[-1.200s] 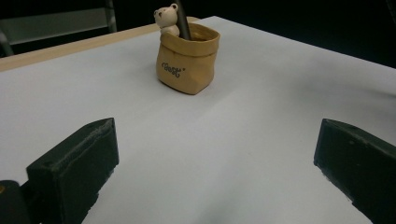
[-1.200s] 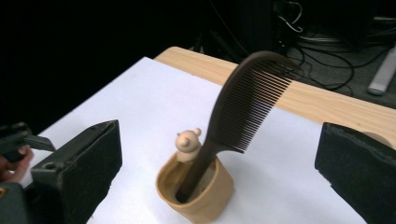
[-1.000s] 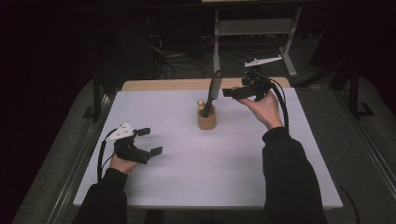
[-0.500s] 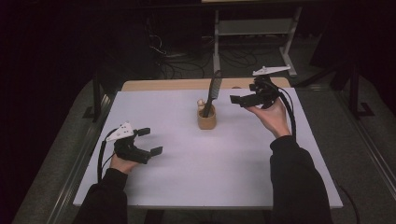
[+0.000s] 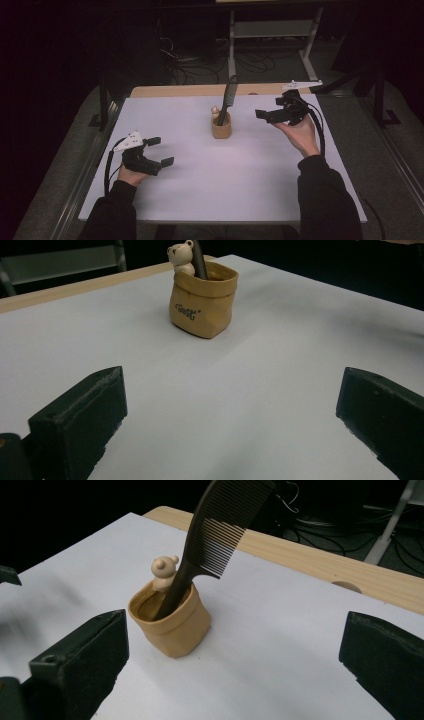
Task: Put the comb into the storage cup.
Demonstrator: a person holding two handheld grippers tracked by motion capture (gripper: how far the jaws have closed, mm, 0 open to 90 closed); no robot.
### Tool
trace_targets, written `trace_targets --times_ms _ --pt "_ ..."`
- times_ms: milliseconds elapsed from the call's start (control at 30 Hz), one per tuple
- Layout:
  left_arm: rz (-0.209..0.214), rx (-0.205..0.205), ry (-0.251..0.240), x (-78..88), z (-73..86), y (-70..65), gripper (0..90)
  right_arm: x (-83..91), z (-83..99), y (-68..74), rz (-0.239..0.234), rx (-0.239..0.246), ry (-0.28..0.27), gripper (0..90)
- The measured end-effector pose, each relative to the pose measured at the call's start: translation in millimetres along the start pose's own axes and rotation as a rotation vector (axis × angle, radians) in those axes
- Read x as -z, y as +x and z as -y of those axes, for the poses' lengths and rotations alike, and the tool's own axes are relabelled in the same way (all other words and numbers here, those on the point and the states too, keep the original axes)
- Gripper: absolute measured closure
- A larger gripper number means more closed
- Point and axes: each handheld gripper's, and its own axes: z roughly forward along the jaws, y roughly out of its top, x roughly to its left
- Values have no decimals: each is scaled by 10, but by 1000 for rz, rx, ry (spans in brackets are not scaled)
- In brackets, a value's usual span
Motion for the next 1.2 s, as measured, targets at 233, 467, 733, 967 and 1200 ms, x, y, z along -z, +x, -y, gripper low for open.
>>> trace_targets --times_ms 233,467,733,967,1200 --pt "-5 2 1 5 3 0 0 77 129 -43 -5 -11 -2 0" --pt "-5 5 7 9 15 2 0 176 240 -74 -9 -22 -18 0" --pt "-7 7 12 9 27 5 0 243 386 -98 -10 -26 -25 0" --pt "-11 11 7 18 32 17 0 304 521 -101 -7 -32 -32 0" --pt "-12 14 22 16 50 26 0 358 702 -118 -6 -39 -30 0"
